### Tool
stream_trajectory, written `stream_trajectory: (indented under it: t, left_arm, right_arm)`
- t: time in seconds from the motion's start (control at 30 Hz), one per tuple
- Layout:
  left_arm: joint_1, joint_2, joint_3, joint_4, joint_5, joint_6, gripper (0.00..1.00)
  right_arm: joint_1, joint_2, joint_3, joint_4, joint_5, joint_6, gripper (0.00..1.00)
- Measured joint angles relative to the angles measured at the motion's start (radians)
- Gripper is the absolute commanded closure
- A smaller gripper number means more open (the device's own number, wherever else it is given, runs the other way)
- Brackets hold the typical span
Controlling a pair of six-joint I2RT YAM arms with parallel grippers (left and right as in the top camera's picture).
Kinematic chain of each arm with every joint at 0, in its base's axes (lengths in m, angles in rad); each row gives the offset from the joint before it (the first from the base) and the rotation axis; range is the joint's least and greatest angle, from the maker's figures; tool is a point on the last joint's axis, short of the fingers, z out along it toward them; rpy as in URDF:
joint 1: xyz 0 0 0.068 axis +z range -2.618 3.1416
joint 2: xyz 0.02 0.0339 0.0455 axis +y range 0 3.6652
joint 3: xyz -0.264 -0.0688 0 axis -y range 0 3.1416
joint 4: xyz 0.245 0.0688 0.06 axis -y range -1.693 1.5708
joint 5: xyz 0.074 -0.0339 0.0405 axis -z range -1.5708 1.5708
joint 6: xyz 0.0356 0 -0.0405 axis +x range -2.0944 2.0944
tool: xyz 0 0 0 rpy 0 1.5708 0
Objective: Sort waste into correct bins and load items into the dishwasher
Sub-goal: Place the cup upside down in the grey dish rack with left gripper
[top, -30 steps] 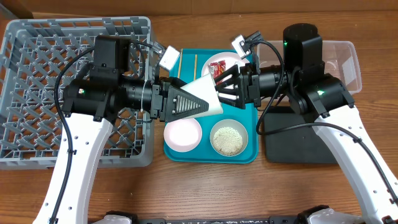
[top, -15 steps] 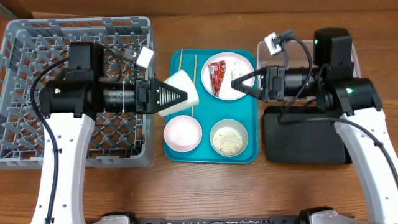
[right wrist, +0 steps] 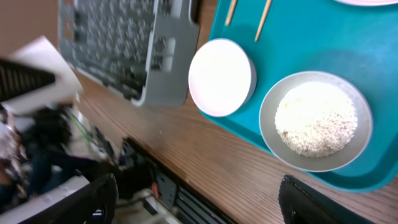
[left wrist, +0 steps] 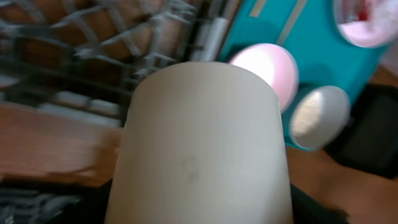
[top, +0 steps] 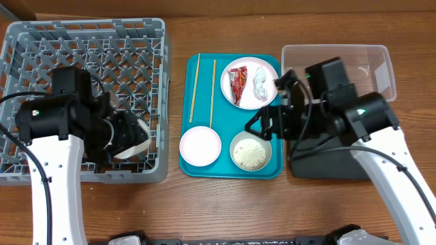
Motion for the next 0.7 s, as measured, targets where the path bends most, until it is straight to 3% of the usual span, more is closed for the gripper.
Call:
stream_trajectory:
  t: [0.3, 0.53, 0.7]
  left_arm:
    - [0.188, 0.0, -0.05, 0.026, -0.179, -0.005, 0.39]
    - [0.224, 0.003, -0.301, 0.222, -0.17, -0.003, 0.4]
    - [0.224, 0.005, -0.351, 0.317, -0.146, 0.0, 0.36]
  right_arm:
    - [0.129, 0.0, 0.0, -0.001, 0.081, 0.0, 0.15]
    - [0.13, 0.0, 0.0, -0.001, 0.096, 0.0, 0.15]
    - [0.131, 0.0, 0.0, -0.001, 0.097, 0.0, 0.14]
